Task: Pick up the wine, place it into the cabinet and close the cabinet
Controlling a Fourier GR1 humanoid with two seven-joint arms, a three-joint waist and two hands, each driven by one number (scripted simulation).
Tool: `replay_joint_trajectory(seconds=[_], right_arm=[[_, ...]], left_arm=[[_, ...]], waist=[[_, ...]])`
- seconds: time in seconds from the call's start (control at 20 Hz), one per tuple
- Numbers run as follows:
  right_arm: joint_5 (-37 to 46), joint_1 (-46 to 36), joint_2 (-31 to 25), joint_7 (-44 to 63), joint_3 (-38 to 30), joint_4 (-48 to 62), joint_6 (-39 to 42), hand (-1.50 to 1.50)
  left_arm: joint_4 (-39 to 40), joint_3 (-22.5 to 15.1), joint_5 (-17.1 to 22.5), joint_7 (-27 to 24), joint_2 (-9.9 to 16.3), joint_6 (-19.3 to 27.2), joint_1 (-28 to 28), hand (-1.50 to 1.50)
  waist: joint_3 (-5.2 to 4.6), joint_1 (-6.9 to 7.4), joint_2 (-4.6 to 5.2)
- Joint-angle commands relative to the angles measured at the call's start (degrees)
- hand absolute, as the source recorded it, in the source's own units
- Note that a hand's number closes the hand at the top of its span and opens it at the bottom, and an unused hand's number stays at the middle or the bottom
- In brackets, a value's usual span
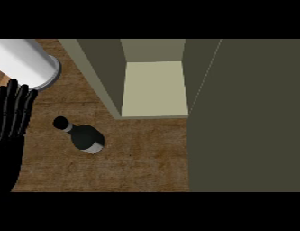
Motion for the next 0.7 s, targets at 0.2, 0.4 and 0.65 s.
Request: replay_joint_trajectory(seconds=[0.2,0.4,0.65], right_arm=[[-0.4,7.7,1.3,-3.0,1.8,-8.2,1.4,-1.50],[-7.9,8.2,0.0,3.5,7.8,-3.2,8.8,-1.50],[-13.3,13.6,-1.9,10.3,5.6,-15.9,9.7,-1.50]], left_arm=[[10.4,2.6,-12.8,-0.7,-4.5,13.2,-11.2,-1.50],[10.8,3.3,4.5,8.2,-5.9,19.2,-13.7,-1.50],[14.5,3.2,3.7,10.9,-6.0,23.4,-20.8,-1.50]], waist=[[-0.94,-0.46,0.49],[-0.99,0.02,0.70],[-0.97,0.14,0.41]])
